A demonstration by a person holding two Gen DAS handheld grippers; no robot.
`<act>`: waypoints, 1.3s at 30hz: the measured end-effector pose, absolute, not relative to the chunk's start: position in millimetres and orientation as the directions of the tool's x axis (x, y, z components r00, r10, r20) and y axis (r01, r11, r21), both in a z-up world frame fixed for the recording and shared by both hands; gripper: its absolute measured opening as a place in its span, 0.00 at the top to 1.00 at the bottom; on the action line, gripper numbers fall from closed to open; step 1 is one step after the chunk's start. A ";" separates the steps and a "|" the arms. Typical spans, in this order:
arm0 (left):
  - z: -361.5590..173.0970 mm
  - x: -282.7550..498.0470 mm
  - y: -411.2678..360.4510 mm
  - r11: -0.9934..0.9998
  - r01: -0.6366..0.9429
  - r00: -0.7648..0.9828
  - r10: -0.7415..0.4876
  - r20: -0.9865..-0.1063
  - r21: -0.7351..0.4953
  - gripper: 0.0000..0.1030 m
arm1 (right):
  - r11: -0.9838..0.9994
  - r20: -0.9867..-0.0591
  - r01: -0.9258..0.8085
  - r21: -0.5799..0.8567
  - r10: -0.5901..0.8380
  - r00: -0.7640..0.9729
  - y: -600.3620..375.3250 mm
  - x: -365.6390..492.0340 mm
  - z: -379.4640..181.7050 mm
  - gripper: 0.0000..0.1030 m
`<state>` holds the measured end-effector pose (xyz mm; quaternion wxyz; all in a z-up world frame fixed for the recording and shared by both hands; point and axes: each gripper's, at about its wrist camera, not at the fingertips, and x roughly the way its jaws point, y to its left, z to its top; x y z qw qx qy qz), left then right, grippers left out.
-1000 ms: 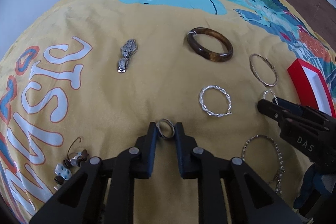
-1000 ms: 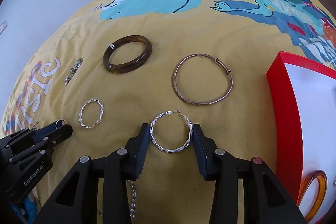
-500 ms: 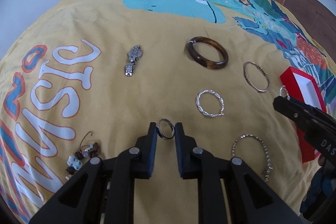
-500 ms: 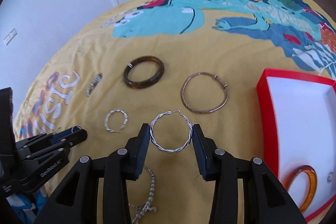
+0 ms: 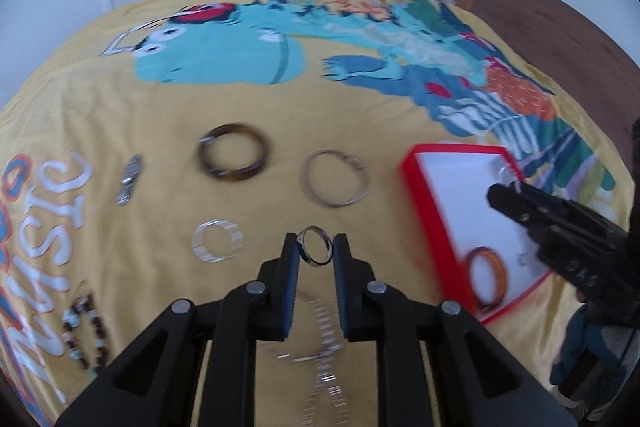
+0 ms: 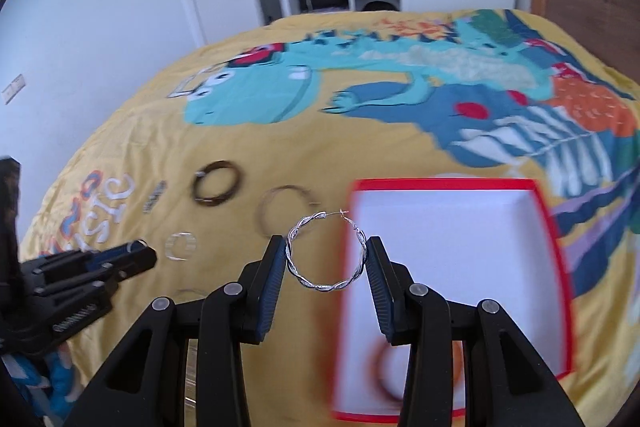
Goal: Organize jewelry
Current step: 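Carry the ring and hoop into the red box and release both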
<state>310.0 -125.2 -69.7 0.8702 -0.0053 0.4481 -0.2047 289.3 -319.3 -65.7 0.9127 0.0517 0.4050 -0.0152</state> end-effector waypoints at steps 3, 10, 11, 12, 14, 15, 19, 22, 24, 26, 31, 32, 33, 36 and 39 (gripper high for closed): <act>-62.0 309.3 -169.3 0.887 0.412 0.496 -0.411 -0.765 -0.209 0.85 | 0.993 -0.752 0.104 0.060 -0.023 0.658 -352.5 284.8 -69.8 0.61; -74.1 311.8 -257.1 0.837 0.510 0.441 -0.450 -0.777 -0.196 0.85 | 0.989 -0.781 0.142 0.034 -0.062 0.621 -406.6 281.9 -92.5 0.61; -79.4 312.0 -267.8 0.835 0.519 0.432 -0.444 -0.785 -0.186 0.85 | 0.989 -0.786 0.141 0.036 -0.059 0.616 -411.1 281.6 -96.1 0.61; -85.3 312.2 -277.4 0.832 0.526 0.423 -0.435 -0.795 -0.175 0.85 | 0.990 -0.792 0.139 0.036 -0.056 0.608 -415.9 281.8 -101.2 0.61; -96.7 313.1 -290.9 0.832 0.532 0.409 -0.413 -0.814 -0.156 0.85 | 0.991 -0.805 0.131 0.035 -0.049 0.591 -422.4 282.3 -111.5 0.61; -101.0 313.0 -294.4 0.834 0.532 0.406 -0.404 -0.820 -0.148 0.85 | 0.991 -0.811 0.126 0.032 -0.048 0.582 -423.9 283.0 -116.6 0.61; -121.6 316.0 -306.1 0.842 0.528 0.387 -0.350 -0.853 -0.106 0.85 | 0.994 -0.827 0.108 0.022 -0.043 0.561 -426.9 284.2 -130.4 0.61; -132.8 318.0 -307.5 0.846 0.524 0.376 -0.328 -0.867 -0.093 0.85 | 0.995 -0.833 0.101 0.012 -0.046 0.551 -427.4 285.0 -136.4 0.61; -138.0 317.9 -307.6 0.848 0.521 0.369 -0.320 -0.872 -0.091 0.85 | 0.995 -0.837 0.096 0.005 -0.049 0.544 -427.1 285.0 -139.9 0.61; -140.9 316.8 -308.5 0.846 0.526 0.367 -0.316 -0.875 -0.085 0.85 | 0.996 -0.840 0.092 -0.008 -0.056 0.540 -426.4 284.9 -142.3 0.61; -143.8 314.9 -310.8 0.847 0.527 0.372 -0.306 -0.877 -0.072 0.84 | 0.996 -0.846 0.086 -0.025 -0.067 0.529 -425.2 285.3 -144.8 0.61; -144.5 314.7 -310.8 0.847 0.527 0.372 -0.303 -0.877 -0.068 0.84 | 0.996 -0.847 0.084 -0.034 -0.073 0.526 -424.9 285.6 -145.5 0.60; -145.3 314.5 -310.9 0.847 0.528 0.373 -0.300 -0.878 -0.065 0.84 | 0.996 -0.850 0.081 -0.046 -0.082 0.521 -424.3 285.5 -146.7 0.60; -146.3 314.2 -312.0 0.845 0.532 0.377 -0.292 -0.879 -0.052 0.84 | 0.996 -0.852 0.069 -0.063 -0.089 0.515 -423.3 284.7 -147.7 0.60; -146.9 313.8 -313.0 0.846 0.531 0.383 -0.285 -0.879 -0.043 0.84 | 0.995 -0.853 0.066 -0.073 -0.097 0.512 -422.1 284.7 -148.1 0.60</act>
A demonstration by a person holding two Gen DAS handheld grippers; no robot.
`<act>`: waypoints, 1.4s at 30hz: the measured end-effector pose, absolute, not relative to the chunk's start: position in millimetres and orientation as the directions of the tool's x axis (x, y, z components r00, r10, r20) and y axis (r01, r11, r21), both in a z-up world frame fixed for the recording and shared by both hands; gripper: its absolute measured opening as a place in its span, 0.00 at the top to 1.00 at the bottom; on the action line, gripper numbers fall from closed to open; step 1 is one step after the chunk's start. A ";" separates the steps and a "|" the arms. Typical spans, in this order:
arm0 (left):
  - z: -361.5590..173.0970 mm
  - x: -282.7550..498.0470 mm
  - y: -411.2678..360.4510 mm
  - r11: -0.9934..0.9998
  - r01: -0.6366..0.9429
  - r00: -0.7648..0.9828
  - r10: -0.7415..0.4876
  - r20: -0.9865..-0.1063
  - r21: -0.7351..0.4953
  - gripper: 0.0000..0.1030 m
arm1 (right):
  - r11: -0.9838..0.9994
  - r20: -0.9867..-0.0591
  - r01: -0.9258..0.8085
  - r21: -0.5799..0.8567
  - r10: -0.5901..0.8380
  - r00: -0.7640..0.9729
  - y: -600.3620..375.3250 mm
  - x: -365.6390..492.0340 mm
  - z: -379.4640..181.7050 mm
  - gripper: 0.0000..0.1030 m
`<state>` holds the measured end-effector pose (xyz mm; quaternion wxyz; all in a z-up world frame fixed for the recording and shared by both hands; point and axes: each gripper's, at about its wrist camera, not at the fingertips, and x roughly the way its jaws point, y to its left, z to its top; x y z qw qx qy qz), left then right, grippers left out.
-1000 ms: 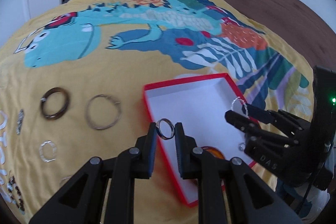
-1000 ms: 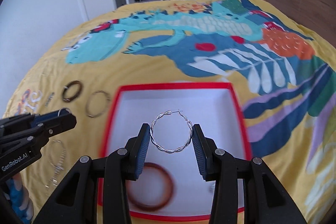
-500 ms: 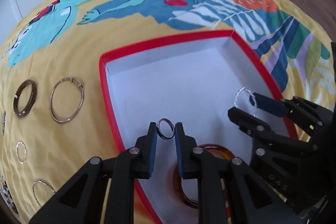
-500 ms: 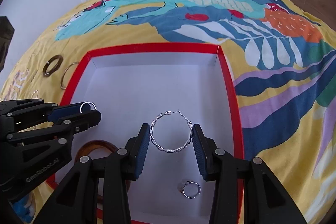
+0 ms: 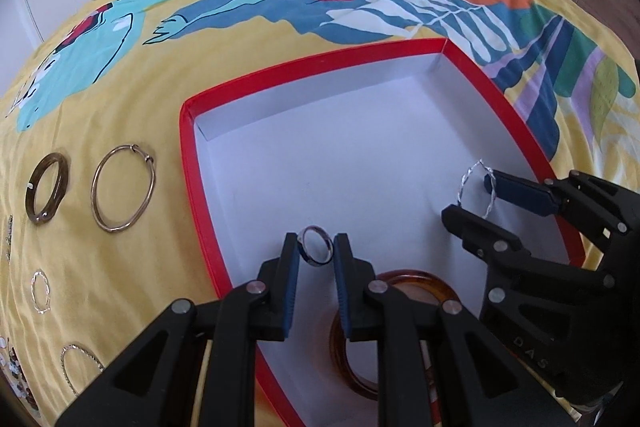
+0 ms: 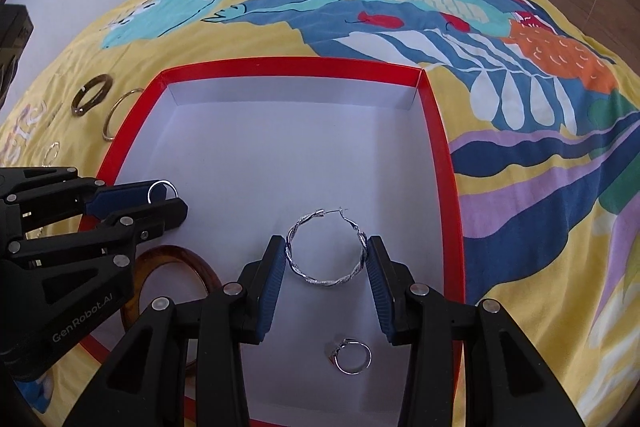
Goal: Organize jewelry
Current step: 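Carry the ring and hoop into the red box and release both, then lift both tools away from the box toward the remaining jewelry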
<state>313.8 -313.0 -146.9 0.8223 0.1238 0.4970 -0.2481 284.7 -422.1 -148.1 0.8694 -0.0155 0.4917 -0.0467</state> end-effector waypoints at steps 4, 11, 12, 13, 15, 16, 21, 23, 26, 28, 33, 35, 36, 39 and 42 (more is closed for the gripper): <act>-146.3 313.0 -313.9 0.844 0.534 0.386 -0.281 -0.879 -0.035 0.84 | 0.994 -0.856 0.062 -0.088 -0.107 0.506 -420.6 284.8 -148.3 0.59; -132.5 309.5 -307.4 0.846 0.529 0.383 -0.308 -0.871 -0.067 0.84 | 0.990 -0.850 0.084 -0.111 -0.139 0.509 -423.2 273.2 -135.6 0.56; -127.9 308.2 -305.1 0.847 0.527 0.385 -0.313 -0.868 -0.072 0.84 | 0.989 -0.846 0.091 -0.114 -0.144 0.514 -423.9 269.6 -130.1 0.56; -120.6 306.0 -301.1 0.848 0.524 0.391 -0.321 -0.863 -0.078 0.84 | 0.988 -0.840 0.100 -0.118 -0.154 0.520 -424.3 265.3 -123.4 0.56; -107.6 302.7 -293.0 0.850 0.517 0.398 -0.338 -0.853 -0.096 0.84 | 0.986 -0.830 0.116 -0.123 -0.166 0.533 -424.1 257.6 -110.1 0.55; -96.7 300.3 -285.5 0.852 0.511 0.403 -0.354 -0.844 -0.114 0.84 | 0.985 -0.823 0.124 -0.123 -0.171 0.541 -422.9 252.9 -101.7 0.55; -48.0 285.7 -247.3 0.861 0.492 0.448 -0.379 -0.810 -0.130 0.84 | 0.983 -0.787 0.145 -0.109 -0.174 0.592 -404.4 229.8 -58.4 0.50; -30.9 279.7 -228.8 0.868 0.482 0.470 -0.372 -0.800 -0.120 0.84 | 0.985 -0.769 0.137 -0.100 -0.164 0.618 -391.0 221.6 -40.4 0.49; -3.0 268.2 -191.2 0.885 0.456 0.509 -0.341 -0.790 -0.089 0.76 | 0.990 -0.747 0.117 -0.079 -0.137 0.650 -366.7 209.5 -15.0 0.47; 16.2 259.0 -161.3 0.901 0.428 0.550 -0.318 -0.772 -0.067 0.75 | 0.992 -0.727 0.104 -0.073 -0.124 0.675 -348.6 201.3 1.7 0.47; 54.0 238.6 -89.2 0.938 0.344 0.626 -0.267 -0.732 -0.047 0.74 | 0.998 -0.688 0.058 -0.034 -0.065 0.722 -305.3 182.5 36.4 0.45; 67.6 228.6 -57.5 0.952 0.303 0.657 -0.241 -0.714 -0.043 0.74 | 0.999 -0.673 0.044 -0.016 -0.043 0.738 -288.9 174.7 48.1 0.45; 74.7 223.4 -40.7 0.959 0.280 0.673 -0.225 -0.704 -0.040 0.74 | 0.999 -0.666 0.036 -0.011 -0.034 0.745 -280.8 170.6 53.3 0.45; 89.8 211.4 -0.3 0.974 0.223 0.704 -0.186 -0.685 -0.034 0.74 | 1.000 -0.644 0.009 -0.014 -0.016 0.765 -257.0 159.5 66.7 0.44; 102.6 200.3 32.1 0.984 0.175 0.733 -0.152 -0.663 -0.033 0.73 | 1.000 -0.625 -0.020 -0.016 0.006 0.781 -235.6 151.2 78.4 0.43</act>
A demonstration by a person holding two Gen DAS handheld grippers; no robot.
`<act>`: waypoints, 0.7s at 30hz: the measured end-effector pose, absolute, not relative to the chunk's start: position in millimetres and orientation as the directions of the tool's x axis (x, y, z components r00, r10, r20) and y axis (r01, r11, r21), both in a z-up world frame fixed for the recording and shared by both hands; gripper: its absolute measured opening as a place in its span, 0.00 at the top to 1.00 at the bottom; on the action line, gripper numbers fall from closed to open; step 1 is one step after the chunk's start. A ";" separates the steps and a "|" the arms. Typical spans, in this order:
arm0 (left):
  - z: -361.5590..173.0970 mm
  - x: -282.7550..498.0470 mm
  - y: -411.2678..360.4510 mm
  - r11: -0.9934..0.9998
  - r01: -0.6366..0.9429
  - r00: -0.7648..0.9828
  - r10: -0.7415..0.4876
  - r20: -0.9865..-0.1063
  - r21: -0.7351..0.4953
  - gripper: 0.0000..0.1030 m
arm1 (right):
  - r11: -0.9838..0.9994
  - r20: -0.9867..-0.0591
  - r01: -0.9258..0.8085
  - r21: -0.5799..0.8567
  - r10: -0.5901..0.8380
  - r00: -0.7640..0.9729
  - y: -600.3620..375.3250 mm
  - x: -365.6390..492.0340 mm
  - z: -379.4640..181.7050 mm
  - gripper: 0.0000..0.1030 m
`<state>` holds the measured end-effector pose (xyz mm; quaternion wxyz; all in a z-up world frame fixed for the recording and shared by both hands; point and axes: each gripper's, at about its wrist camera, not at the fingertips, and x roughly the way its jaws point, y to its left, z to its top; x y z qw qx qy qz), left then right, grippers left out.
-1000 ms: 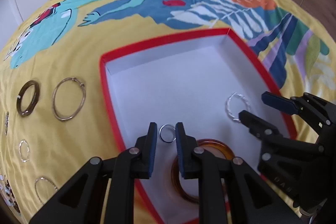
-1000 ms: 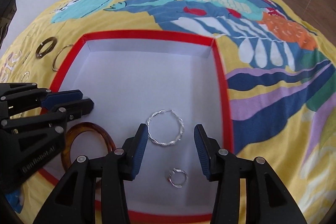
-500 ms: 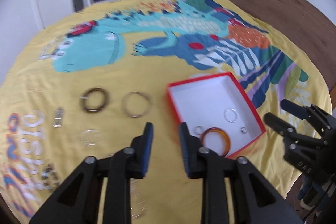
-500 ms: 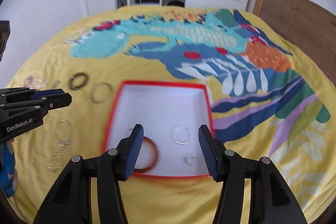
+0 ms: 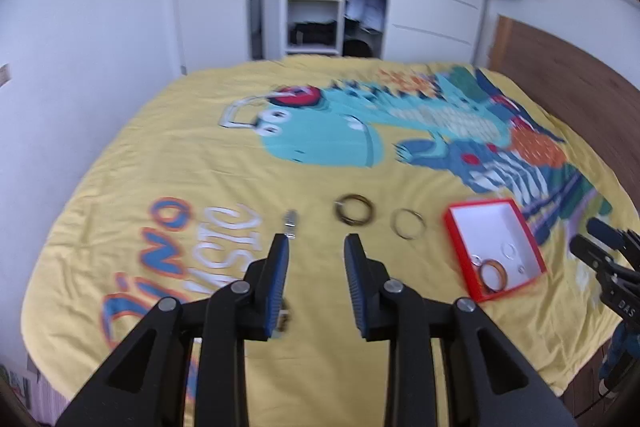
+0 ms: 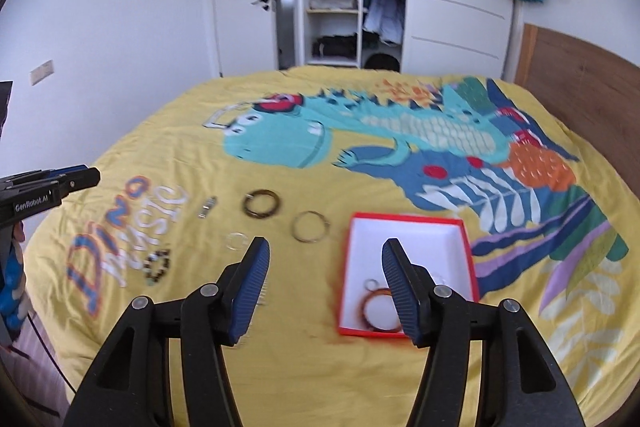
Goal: Organize jewelry
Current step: 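Lift both tools away from the box toward the remaining jewelry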
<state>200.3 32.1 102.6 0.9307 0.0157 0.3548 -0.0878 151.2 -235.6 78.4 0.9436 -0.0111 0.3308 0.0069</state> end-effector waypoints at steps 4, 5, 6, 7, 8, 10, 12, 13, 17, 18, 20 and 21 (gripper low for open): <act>121.7 182.1 71.4 0.992 0.115 0.774 -0.127 -0.620 -0.060 0.73 | 0.999 -0.599 -0.051 -0.016 0.031 0.800 -210.9 140.6 94.6 0.42; 125.2 177.1 79.1 0.992 0.106 0.783 -0.123 -0.610 -0.064 0.73 | 0.998 -0.593 -0.059 -0.020 0.036 0.805 -204.8 138.5 98.2 0.41; 127.5 172.8 85.7 0.993 0.098 0.788 -0.119 -0.604 -0.068 0.73 | 0.997 -0.584 -0.071 -0.026 0.042 0.811 -197.1 135.4 103.2 0.39; 127.9 170.7 89.4 0.993 0.092 0.790 -0.116 -0.602 -0.071 0.73 | 0.996 -0.577 -0.078 -0.032 0.045 0.815 -192.5 133.1 106.0 0.39; 127.7 168.6 93.6 0.993 0.089 0.790 -0.117 -0.601 -0.076 0.73 | 0.996 -0.572 -0.085 -0.037 0.049 0.819 -187.8 130.8 108.4 0.37; 124.1 165.0 99.9 0.993 0.086 0.784 -0.119 -0.609 -0.083 0.67 | 0.994 -0.565 -0.099 -0.045 0.056 0.823 -178.4 129.0 111.4 0.35; 116.9 163.3 107.2 0.993 0.071 0.783 -0.111 -0.613 -0.089 0.65 | 0.993 -0.566 -0.110 -0.052 0.061 0.822 -170.6 127.9 110.2 0.34; 114.1 163.3 109.9 0.993 0.069 0.780 -0.112 -0.615 -0.094 0.65 | 0.992 -0.570 -0.113 -0.054 0.063 0.820 -169.2 128.5 108.5 0.34; 88.0 172.7 122.8 0.992 0.046 0.750 -0.114 -0.652 -0.121 0.64 | 0.992 -0.610 -0.116 -0.047 0.063 0.790 -163.4 138.3 87.4 0.33; 78.4 176.3 126.7 0.991 0.037 0.741 -0.112 -0.662 -0.127 0.64 | 0.992 -0.623 -0.115 -0.043 0.064 0.780 -163.7 141.5 80.3 0.33; 62.5 181.6 131.9 0.991 0.024 0.725 -0.109 -0.680 -0.133 0.64 | 0.993 -0.646 -0.115 -0.033 0.066 0.760 -163.2 147.5 66.2 0.33; 51.1 186.1 134.6 0.990 0.018 0.710 -0.111 -0.696 -0.140 0.64 | 0.993 -0.662 -0.114 -0.027 0.067 0.747 -163.0 152.3 56.0 0.33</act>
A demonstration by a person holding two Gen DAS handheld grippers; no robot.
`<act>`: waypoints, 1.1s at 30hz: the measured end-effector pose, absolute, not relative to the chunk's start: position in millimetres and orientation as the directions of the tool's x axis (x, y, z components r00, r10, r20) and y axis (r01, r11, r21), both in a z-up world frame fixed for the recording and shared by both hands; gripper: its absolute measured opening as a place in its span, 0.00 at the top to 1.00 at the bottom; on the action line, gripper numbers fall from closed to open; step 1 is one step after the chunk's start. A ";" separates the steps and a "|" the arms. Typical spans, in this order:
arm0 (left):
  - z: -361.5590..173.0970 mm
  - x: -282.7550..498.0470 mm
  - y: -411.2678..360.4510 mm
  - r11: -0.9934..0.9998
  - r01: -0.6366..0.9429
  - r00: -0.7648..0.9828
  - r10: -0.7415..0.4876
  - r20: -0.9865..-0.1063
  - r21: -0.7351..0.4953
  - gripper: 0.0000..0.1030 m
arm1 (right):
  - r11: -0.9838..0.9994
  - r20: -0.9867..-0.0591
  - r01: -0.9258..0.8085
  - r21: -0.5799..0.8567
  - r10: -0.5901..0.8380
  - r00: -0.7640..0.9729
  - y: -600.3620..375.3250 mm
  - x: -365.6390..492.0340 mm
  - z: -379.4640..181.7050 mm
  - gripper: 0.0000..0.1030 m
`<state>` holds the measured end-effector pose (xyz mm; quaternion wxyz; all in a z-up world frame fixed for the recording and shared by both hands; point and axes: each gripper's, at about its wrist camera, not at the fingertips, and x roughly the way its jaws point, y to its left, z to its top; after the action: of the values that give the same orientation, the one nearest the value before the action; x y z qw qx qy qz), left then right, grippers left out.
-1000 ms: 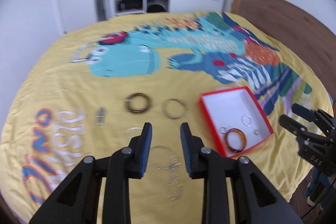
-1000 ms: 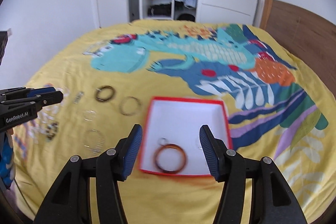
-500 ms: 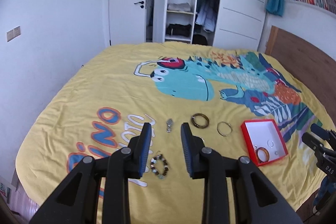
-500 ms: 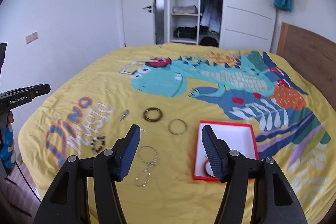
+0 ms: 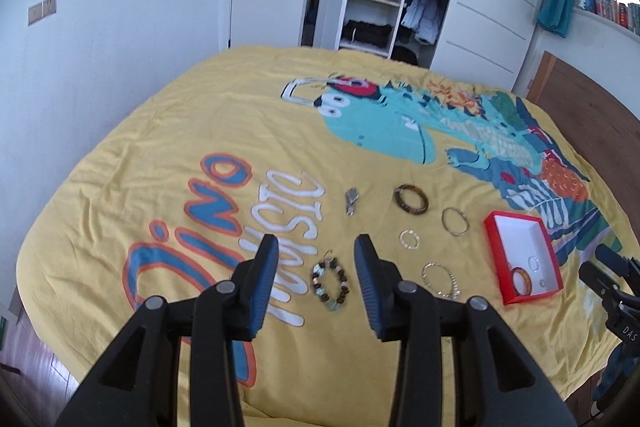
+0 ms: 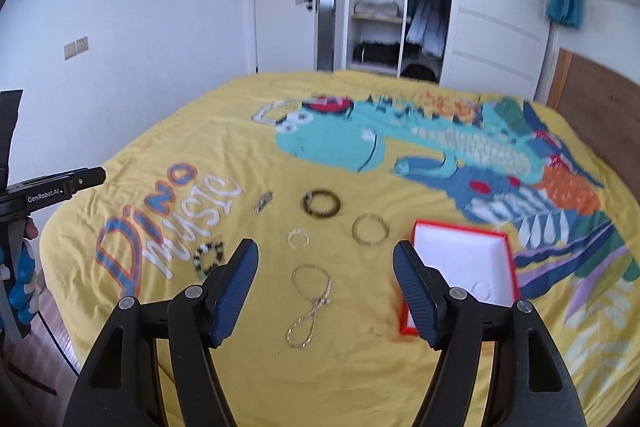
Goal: Organize jewelry
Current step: 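Lift both tools away from the box toward the remaining jewelry, then grasp the beaded bracelet with the left tool while the right tool grasps the silver chain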
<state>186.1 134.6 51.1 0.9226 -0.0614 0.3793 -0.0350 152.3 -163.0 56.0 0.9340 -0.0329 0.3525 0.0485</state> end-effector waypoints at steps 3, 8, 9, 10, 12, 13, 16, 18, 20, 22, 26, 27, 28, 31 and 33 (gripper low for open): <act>21.0 196.0 137.2 0.990 0.005 0.670 -0.110 -0.734 -0.144 0.64 | 0.994 -0.703 -0.112 -0.008 0.074 0.707 -163.4 164.3 27.0 0.33; -24.3 211.9 132.1 0.987 -0.007 0.614 -0.122 -0.780 -0.160 0.63 | 0.993 -0.761 -0.112 0.021 0.089 0.642 -164.7 183.2 -16.9 0.33; -34.2 214.9 130.2 0.986 -0.007 0.603 -0.127 -0.788 -0.165 0.63 | 0.993 -0.772 -0.113 0.030 0.095 0.628 -165.4 187.7 -26.8 0.33; -40.3 216.9 128.3 0.986 -0.006 0.595 -0.132 -0.793 -0.169 0.63 | 0.993 -0.780 -0.114 0.034 0.098 0.619 -164.6 191.0 -32.8 0.33; -59.3 222.3 121.2 0.984 0.000 0.569 -0.146 -0.810 -0.177 0.63 | 0.992 -0.797 -0.117 0.042 0.104 0.594 -164.8 197.7 -48.3 0.33; -64.8 224.2 118.8 0.984 0.002 0.561 -0.150 -0.814 -0.179 0.63 | 0.992 -0.806 -0.118 0.048 0.108 0.582 -165.4 201.4 -55.8 0.33; -86.7 232.1 109.6 0.981 0.006 0.530 -0.166 -0.832 -0.192 0.63 | 0.990 -0.827 -0.121 0.067 0.123 0.549 -166.9 211.1 -77.5 0.33; -97.3 237.3 103.8 0.980 0.008 0.514 -0.175 -0.840 -0.199 0.57 | 0.989 -0.839 -0.123 0.083 0.135 0.526 -167.8 217.1 -92.4 0.33; -104.0 241.7 100.2 0.979 0.013 0.507 -0.181 -0.843 -0.203 0.49 | 0.988 -0.848 -0.124 0.094 0.145 0.510 -168.6 222.4 -103.7 0.33; -110.3 246.9 95.6 0.976 0.023 0.498 -0.197 -0.844 -0.215 0.48 | 0.987 -0.855 -0.120 0.109 0.154 0.495 -170.2 227.8 -114.3 0.33; -120.8 257.6 86.9 0.977 0.031 0.484 -0.200 -0.852 -0.212 0.48 | 0.985 -0.864 -0.113 0.133 0.171 0.474 -173.2 235.1 -131.1 0.33; -124.7 260.6 86.0 0.978 0.028 0.478 -0.195 -0.856 -0.207 0.48 | 0.984 -0.865 -0.113 0.136 0.173 0.470 -173.5 237.0 -133.9 0.33; -127.5 263.3 85.5 0.978 0.025 0.475 -0.193 -0.859 -0.206 0.48 | 0.984 -0.867 -0.112 0.139 0.176 0.466 -173.7 239.2 -137.4 0.33; -139.4 271.2 83.2 0.982 0.015 0.456 -0.176 -0.872 -0.190 0.48 | 0.982 -0.871 -0.109 0.153 0.186 0.455 -175.6 245.3 -146.1 0.33; -149.5 276.1 81.5 0.986 0.008 0.443 -0.152 -0.883 -0.166 0.48 | 0.981 -0.876 -0.105 0.160 0.191 0.443 -175.9 248.7 -153.9 0.33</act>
<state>276.1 81.5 -149.5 0.8467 -0.0685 0.5256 -0.0474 248.7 -175.9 -153.9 0.8483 0.0411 0.5207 0.0871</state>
